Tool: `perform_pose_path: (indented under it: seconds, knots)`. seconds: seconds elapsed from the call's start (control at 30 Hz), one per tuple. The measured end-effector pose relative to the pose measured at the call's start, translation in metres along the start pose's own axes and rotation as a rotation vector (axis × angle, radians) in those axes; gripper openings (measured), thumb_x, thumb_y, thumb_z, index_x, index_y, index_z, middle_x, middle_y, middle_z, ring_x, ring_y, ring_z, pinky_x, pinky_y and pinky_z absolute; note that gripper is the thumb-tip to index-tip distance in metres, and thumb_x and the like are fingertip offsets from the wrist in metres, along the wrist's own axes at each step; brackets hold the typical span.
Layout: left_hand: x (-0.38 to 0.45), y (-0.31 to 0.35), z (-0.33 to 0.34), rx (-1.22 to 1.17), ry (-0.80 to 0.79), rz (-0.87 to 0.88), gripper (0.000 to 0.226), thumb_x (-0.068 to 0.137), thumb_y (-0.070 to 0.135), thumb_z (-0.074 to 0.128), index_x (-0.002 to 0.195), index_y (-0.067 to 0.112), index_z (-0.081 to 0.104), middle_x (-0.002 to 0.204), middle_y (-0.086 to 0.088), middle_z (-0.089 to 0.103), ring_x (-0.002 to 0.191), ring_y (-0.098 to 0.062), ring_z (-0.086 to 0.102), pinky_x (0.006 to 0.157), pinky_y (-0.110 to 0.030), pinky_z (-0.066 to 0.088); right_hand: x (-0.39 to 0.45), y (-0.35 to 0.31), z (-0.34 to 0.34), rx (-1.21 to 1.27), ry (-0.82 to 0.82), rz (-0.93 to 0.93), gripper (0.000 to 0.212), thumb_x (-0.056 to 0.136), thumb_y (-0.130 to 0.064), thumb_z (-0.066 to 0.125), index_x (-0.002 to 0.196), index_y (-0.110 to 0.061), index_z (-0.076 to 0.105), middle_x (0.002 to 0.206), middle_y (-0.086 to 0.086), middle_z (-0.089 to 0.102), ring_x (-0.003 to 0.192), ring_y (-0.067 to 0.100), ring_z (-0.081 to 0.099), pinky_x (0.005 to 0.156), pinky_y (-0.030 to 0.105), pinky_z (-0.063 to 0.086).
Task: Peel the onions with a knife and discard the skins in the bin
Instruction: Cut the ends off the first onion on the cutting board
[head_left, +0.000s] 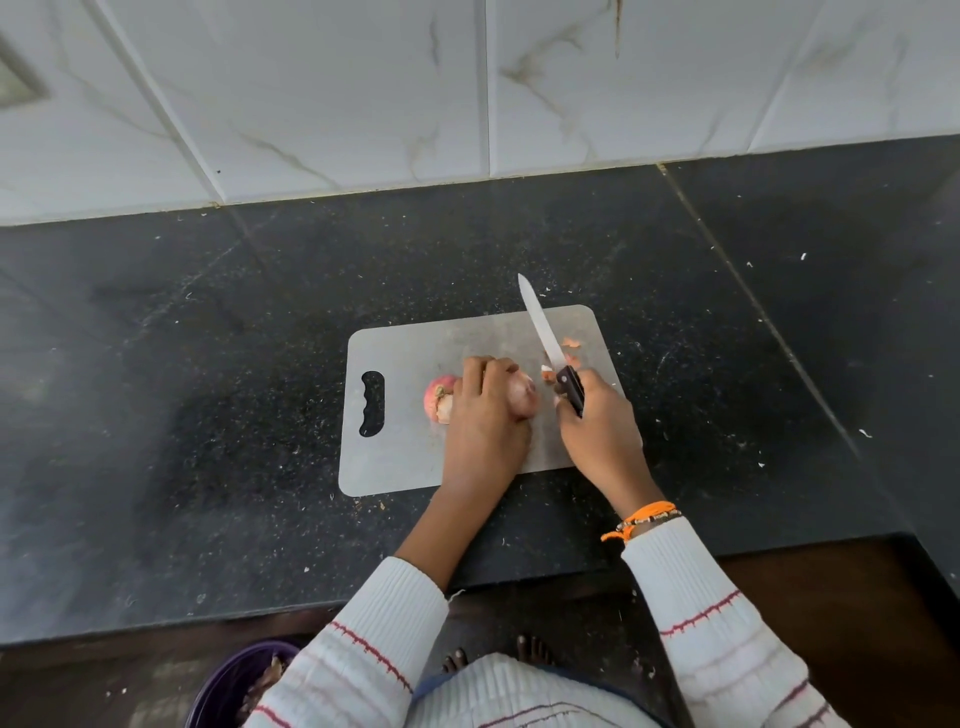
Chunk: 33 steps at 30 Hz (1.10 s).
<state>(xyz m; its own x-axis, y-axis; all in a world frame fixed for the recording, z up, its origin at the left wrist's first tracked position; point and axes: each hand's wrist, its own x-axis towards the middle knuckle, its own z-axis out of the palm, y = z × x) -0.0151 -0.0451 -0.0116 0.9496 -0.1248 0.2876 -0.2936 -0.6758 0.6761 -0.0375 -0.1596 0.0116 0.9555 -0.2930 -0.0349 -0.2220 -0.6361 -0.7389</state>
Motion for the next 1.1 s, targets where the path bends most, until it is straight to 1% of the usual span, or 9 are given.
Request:
perform_pose_path:
  seconds: [0.07,0.13,0.23,0.33,0.53,0.7,0.77,0.93,1.1]
  knots:
    - [0.0,0.006,-0.005,-0.03,-0.037,-0.058,0.047,0.071,0.016,0.072,0.114,0.011,0.053,0.115,-0.004,0.047,0.097,-0.015,0.048,0.078,-0.021,0.038,0.0,0.0,-0.003,0.114,-0.032,0.018,0.036,0.09,-0.006,0.053,0.125,-0.014,0.053,0.108,-0.002,0.062,0.092,0.003,0.056,0.079,0.011,0.045]
    - [0.003,0.01,-0.008,-0.026,-0.076,-0.136,0.047,0.074,0.028,0.072,0.114,0.012,0.054,0.114,-0.002,0.05,0.09,-0.009,0.044,0.072,-0.02,0.036,0.0,0.001,-0.007,0.197,-0.049,0.046,0.036,0.088,0.0,0.053,0.119,-0.017,0.055,0.095,-0.013,0.057,0.082,-0.003,0.053,0.072,0.005,0.043]
    - [0.007,0.011,-0.013,0.019,-0.117,-0.224,0.046,0.082,0.042,0.065,0.113,0.01,0.055,0.094,-0.003,0.059,0.081,-0.009,0.045,0.066,-0.021,0.033,0.002,0.005,-0.009,0.294,-0.05,0.106,0.036,0.086,0.0,0.056,0.115,-0.021,0.059,0.096,-0.018,0.059,0.097,0.004,0.056,0.089,0.028,0.049]
    - [0.008,0.009,-0.014,-0.039,-0.14,-0.296,0.042,0.09,0.04,0.054,0.117,0.008,0.053,0.074,-0.003,0.063,0.073,-0.016,0.058,0.066,-0.027,0.044,0.005,0.004,-0.009,0.333,-0.074,0.111,0.037,0.086,0.0,0.055,0.115,-0.022,0.059,0.103,-0.014,0.063,0.103,0.009,0.058,0.089,0.037,0.05]
    - [0.005,0.011,-0.011,-0.02,-0.06,-0.111,0.035,0.091,0.01,0.052,0.125,0.015,0.056,0.11,-0.01,0.059,0.096,-0.022,0.058,0.079,-0.025,0.045,0.009,0.006,-0.002,0.365,0.026,0.078,0.033,0.085,-0.005,0.062,0.115,-0.018,0.059,0.102,-0.01,0.063,0.101,0.011,0.061,0.088,0.039,0.052]
    - [0.005,0.008,-0.011,0.0,-0.165,0.046,0.034,0.086,0.009,0.058,0.12,0.008,0.062,0.123,-0.013,0.057,0.109,-0.03,0.054,0.095,-0.038,0.044,0.012,0.009,0.002,0.344,0.015,0.04,0.03,0.085,-0.013,0.065,0.114,-0.016,0.059,0.093,-0.014,0.06,0.087,-0.002,0.056,0.069,0.006,0.044]
    - [0.007,0.006,-0.011,0.039,-0.205,0.004,0.046,0.08,0.003,0.062,0.126,0.01,0.057,0.129,-0.012,0.055,0.115,-0.032,0.05,0.098,-0.037,0.04,0.012,0.007,0.002,0.317,0.044,0.031,0.025,0.088,-0.017,0.062,0.112,-0.013,0.059,0.096,-0.008,0.062,0.086,0.0,0.056,0.068,0.009,0.043]
    - [0.007,0.0,-0.011,0.059,-0.185,-0.058,0.056,0.08,-0.001,0.06,0.134,0.008,0.048,0.13,-0.013,0.054,0.118,-0.031,0.048,0.097,-0.027,0.033,-0.01,0.007,-0.005,0.116,0.105,0.01,0.016,0.098,-0.023,0.04,0.102,-0.012,0.052,0.086,0.004,0.058,0.077,0.017,0.057,0.066,0.034,0.046]
    - [0.006,-0.001,-0.006,0.07,-0.157,-0.094,0.053,0.082,-0.002,0.056,0.133,0.003,0.046,0.123,-0.017,0.058,0.11,-0.033,0.051,0.087,-0.025,0.033,-0.042,0.001,-0.007,-0.201,-0.096,-0.042,0.016,0.099,-0.023,0.037,0.11,-0.015,0.046,0.093,0.002,0.06,0.084,0.017,0.062,0.065,0.03,0.047]
